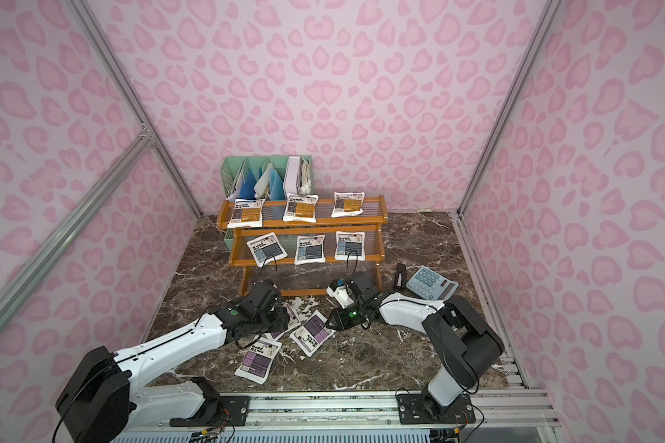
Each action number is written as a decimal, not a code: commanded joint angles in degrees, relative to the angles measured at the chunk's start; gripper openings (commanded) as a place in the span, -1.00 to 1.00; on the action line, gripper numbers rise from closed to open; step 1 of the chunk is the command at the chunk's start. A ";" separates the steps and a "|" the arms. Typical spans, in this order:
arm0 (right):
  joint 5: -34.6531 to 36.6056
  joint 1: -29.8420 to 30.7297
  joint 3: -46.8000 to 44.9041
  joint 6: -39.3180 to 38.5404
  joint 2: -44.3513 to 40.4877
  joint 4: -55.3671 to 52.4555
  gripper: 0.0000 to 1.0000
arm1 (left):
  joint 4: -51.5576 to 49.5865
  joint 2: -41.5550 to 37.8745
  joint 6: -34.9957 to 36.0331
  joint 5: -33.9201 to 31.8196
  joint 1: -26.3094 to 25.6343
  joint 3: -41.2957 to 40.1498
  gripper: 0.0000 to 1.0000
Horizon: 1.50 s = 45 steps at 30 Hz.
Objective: Place the bagged coffee beans on the shelf by color
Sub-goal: Pick up the bagged coffee beans at the center of the board.
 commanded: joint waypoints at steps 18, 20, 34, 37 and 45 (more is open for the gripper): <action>0.52 1.25 0.24 -2.17 6.44 2.30 -0.26 | 4.19 10.86 4.97 10.31 -2.41 3.57 0.12; 0.50 0.91 0.23 -2.19 6.65 2.54 -0.26 | 3.48 12.52 5.87 10.40 -2.38 4.56 0.12; 0.70 -0.51 -1.71 -2.21 5.29 3.28 -0.27 | -0.04 14.49 5.40 15.96 -2.26 3.92 0.10; 0.67 -0.61 -2.06 -2.08 5.33 3.54 -0.27 | -0.45 12.08 5.04 18.20 -2.24 3.07 0.10; 0.66 -0.61 -2.34 -1.94 4.96 4.07 -0.27 | 0.73 13.78 5.47 22.91 -2.14 3.13 0.06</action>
